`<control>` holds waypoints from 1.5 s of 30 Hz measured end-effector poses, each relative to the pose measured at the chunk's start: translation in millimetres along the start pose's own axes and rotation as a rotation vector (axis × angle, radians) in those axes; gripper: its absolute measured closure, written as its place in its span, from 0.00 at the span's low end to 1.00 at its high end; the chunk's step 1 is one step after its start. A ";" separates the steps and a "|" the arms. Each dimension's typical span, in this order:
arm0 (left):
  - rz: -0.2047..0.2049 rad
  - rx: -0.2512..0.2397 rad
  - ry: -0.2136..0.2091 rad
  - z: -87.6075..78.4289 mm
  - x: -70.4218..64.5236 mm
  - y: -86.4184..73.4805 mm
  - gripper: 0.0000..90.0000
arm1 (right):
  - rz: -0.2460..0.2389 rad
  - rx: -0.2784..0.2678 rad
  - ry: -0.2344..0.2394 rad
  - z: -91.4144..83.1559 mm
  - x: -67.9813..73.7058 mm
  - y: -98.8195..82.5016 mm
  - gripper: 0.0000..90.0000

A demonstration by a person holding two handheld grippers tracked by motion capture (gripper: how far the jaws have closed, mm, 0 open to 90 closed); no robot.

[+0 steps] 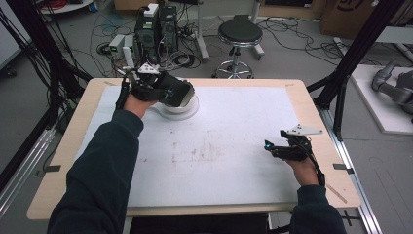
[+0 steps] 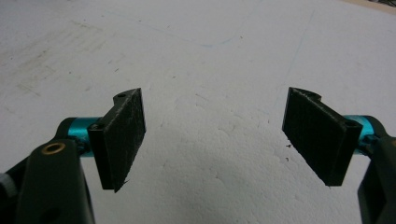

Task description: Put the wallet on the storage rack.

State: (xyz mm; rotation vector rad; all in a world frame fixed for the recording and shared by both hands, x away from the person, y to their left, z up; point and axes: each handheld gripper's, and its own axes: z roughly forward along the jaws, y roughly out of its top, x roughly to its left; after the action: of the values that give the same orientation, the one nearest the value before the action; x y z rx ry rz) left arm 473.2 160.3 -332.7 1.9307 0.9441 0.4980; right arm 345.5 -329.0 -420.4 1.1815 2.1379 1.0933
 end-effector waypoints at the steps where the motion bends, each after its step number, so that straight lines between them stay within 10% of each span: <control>1: -0.015 -0.005 -0.001 -0.7 1.0 -3.1 0.60 | 0.000 -0.001 -0.001 -0.2 0.1 0.0 0.24; 21: -0.086 -0.149 -0.039 -27.7 1.5 -29.6 0.35 | -0.009 0.002 -0.001 0.0 2.7 0.2 0.24; 30: -0.036 0.014 0.059 -19.9 2.9 -43.1 0.63 | -0.013 0.002 0.002 -0.5 3.1 0.7 0.24; 33: -0.036 -0.003 0.056 -22.5 4.9 -46.6 0.79 | -0.010 0.002 0.003 -0.7 2.6 0.2 0.24; 45: 0.227 -0.071 0.003 -35.2 8.9 -8.2 0.83 | -0.011 0.017 0.002 3.3 1.6 -0.2 0.24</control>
State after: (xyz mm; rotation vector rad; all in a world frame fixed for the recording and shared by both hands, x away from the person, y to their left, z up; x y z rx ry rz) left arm 452.2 189.0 -322.0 1.9830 0.7034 0.6567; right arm 346.9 -326.3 -422.5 1.1753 2.1567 1.0735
